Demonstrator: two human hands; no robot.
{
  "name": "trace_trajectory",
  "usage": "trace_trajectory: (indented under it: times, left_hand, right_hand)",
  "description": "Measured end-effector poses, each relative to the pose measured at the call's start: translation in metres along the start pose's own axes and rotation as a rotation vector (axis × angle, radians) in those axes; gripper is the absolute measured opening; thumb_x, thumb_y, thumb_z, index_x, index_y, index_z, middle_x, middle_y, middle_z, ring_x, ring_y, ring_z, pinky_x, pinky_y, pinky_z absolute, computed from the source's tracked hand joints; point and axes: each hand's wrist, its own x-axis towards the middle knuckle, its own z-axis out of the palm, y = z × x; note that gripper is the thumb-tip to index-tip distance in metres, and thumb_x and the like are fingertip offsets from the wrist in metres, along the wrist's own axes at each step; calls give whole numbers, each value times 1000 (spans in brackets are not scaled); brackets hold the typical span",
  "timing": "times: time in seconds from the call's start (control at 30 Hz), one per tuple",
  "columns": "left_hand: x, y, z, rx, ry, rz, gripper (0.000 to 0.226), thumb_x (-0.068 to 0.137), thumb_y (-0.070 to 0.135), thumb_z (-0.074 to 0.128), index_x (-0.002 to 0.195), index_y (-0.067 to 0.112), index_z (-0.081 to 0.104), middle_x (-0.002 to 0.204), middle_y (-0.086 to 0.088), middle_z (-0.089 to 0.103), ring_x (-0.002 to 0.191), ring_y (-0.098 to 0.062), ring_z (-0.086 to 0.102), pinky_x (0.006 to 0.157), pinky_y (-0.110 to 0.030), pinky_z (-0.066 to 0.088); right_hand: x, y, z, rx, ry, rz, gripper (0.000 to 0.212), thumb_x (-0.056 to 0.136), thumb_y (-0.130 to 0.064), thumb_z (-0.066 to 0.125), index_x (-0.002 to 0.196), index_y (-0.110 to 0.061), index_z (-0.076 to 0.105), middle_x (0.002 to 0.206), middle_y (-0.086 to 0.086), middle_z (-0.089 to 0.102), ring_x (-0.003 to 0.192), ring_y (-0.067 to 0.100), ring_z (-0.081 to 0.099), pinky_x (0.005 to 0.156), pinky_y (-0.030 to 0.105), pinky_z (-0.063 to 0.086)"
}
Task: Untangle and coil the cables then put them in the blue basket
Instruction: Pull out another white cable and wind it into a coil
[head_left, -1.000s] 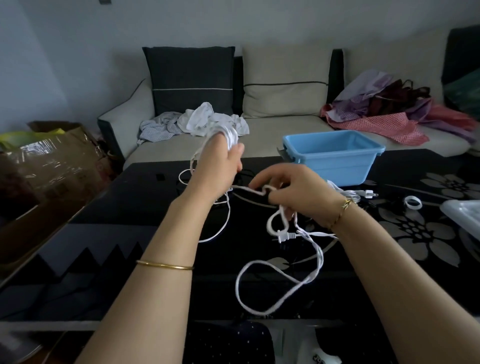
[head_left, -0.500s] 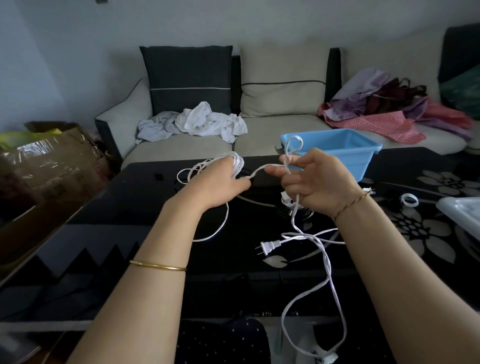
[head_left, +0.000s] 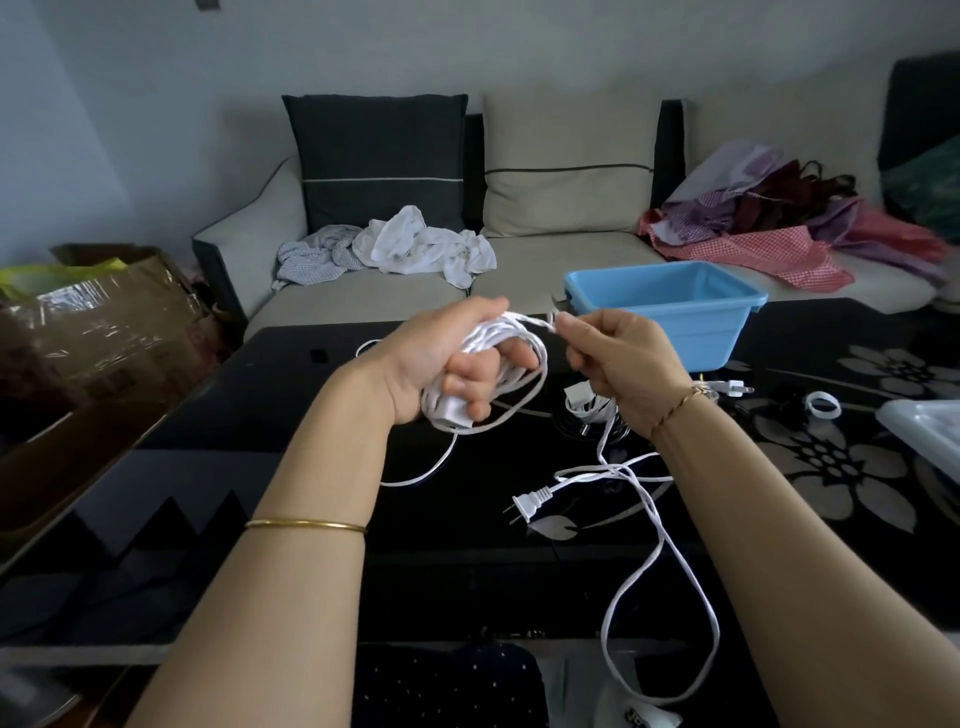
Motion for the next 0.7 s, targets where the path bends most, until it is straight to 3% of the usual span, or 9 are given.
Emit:
trace_trajectory:
  times: [0.1,0.23,0.33,0.5,0.63,0.7]
  left_hand:
    - [0,1,-8,-256,-16,13,54,100,37,29,69,6,62,32,11,23,27,-4,22,42,-18,36]
    - [-3,2,-11,-434,3,15,54,97,34,31,63,7,62,31,10,24,27,-4,23,41,-17,38]
    - [-5,5,-14,-530,68,59,51,96,33,33,60,9,60,31,8,25,27,-4,24,40,-16,37]
    - [-6,10,-11,-606,95,123,53,96,36,34,59,8,61,33,8,25,28,-5,24,41,-15,37]
    - [-10,14,-6,-632,86,172,54,97,36,35,61,8,62,34,8,26,29,-5,25,40,-16,38]
    - [-11,16,-4,-635,99,193,54,98,37,34,62,8,62,34,8,26,29,-5,25,39,-17,39]
  right_hand:
    - [-1,0,-2,-47,-31,19,24,84,-32,67,68,-15,59,52,-5,41,44,7,26,37,17,19]
    - [0,2,-6,14,-29,38,25,83,-22,70,65,-20,52,50,-9,37,42,5,23,37,18,16]
    - [1,3,-13,85,20,83,26,89,-23,63,66,-19,52,58,-3,45,42,5,30,37,15,17]
    - [1,7,-15,-39,-36,167,26,95,-28,54,72,-16,59,66,-1,55,52,9,48,47,19,37]
    - [2,10,-17,19,-127,324,32,97,-32,48,75,-13,60,65,0,50,54,11,47,55,25,43]
    - [4,12,-18,72,-145,363,33,99,-30,46,75,-11,59,63,0,44,49,9,41,51,23,40]
